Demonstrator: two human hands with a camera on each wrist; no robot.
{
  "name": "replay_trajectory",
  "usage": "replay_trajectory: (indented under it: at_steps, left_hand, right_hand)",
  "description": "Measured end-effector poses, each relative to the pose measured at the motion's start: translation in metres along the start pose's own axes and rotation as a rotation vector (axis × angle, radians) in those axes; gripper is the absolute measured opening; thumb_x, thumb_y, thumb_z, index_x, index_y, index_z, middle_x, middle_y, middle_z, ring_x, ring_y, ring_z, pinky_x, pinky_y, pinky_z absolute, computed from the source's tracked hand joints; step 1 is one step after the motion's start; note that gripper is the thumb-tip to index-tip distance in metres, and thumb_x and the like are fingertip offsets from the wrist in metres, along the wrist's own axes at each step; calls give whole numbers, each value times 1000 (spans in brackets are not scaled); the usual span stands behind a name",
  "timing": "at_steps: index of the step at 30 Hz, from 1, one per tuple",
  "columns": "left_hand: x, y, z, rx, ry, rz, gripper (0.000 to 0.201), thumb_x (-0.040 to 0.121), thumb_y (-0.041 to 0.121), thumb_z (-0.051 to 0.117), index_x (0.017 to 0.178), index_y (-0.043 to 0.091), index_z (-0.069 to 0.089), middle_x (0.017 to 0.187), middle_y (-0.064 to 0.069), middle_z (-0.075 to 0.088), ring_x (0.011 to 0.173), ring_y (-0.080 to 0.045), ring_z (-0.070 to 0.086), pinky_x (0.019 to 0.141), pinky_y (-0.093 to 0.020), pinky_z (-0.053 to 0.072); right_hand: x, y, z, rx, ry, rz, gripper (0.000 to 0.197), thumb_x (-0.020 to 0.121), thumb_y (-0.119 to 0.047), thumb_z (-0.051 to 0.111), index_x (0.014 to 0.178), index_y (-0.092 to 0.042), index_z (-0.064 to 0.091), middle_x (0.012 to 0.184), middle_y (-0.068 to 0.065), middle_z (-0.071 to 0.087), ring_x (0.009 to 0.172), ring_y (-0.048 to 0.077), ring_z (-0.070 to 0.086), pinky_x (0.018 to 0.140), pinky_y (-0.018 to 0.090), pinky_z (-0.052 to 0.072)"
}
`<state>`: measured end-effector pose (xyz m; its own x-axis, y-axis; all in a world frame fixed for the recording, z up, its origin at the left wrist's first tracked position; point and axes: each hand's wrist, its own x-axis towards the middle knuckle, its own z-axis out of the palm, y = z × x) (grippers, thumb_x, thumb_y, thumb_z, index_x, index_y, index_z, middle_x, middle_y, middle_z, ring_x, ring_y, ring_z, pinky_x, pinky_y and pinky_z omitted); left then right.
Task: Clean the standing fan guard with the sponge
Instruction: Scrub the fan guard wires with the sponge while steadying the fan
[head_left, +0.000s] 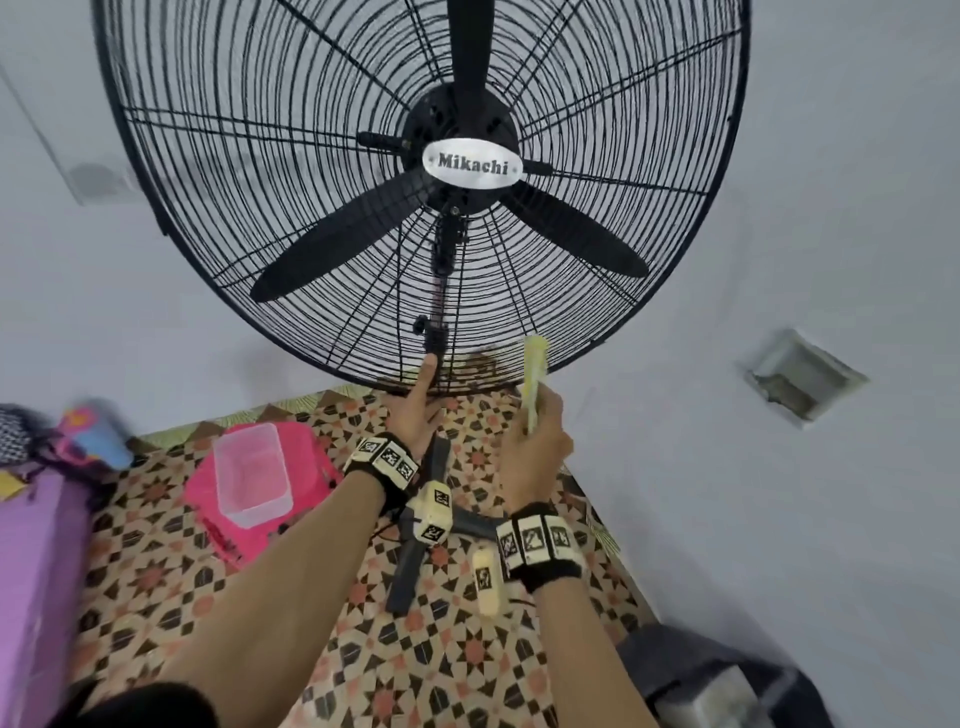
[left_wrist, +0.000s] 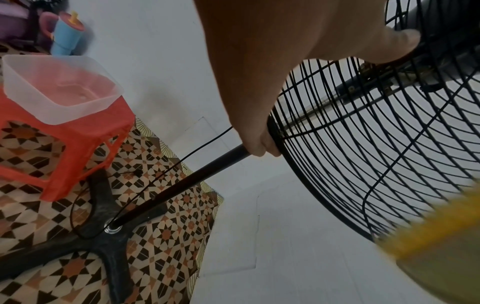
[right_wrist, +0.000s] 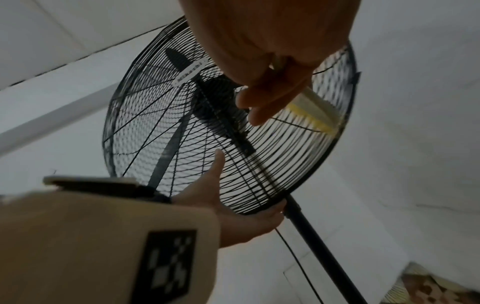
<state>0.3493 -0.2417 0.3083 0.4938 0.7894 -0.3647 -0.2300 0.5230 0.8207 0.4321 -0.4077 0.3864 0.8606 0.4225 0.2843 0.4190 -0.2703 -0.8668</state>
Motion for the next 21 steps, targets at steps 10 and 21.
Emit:
replay_trajectory:
  at_steps: [10, 21]
  left_hand:
    - [-11, 4, 12, 7, 1, 41, 112, 78, 77, 71, 164, 22, 24, 126, 5, 66, 105, -14, 71, 94, -24, 49]
    - [-10, 3, 11, -5, -28, 59, 128, 62, 83, 78, 163, 21, 28, 154, -11, 53, 118, -15, 65, 111, -35, 46]
  right_hand:
    - [2, -26, -14, 76, -157, 22, 37, 104, -11, 56, 141, -11, 56, 115, 7, 69, 60, 9, 64, 61, 24, 59]
    - [-16, -37, -6, -22, -226, -138, 41, 101, -11, 61, 142, -11, 58, 111, 8, 74, 66, 9, 68, 55, 14, 55]
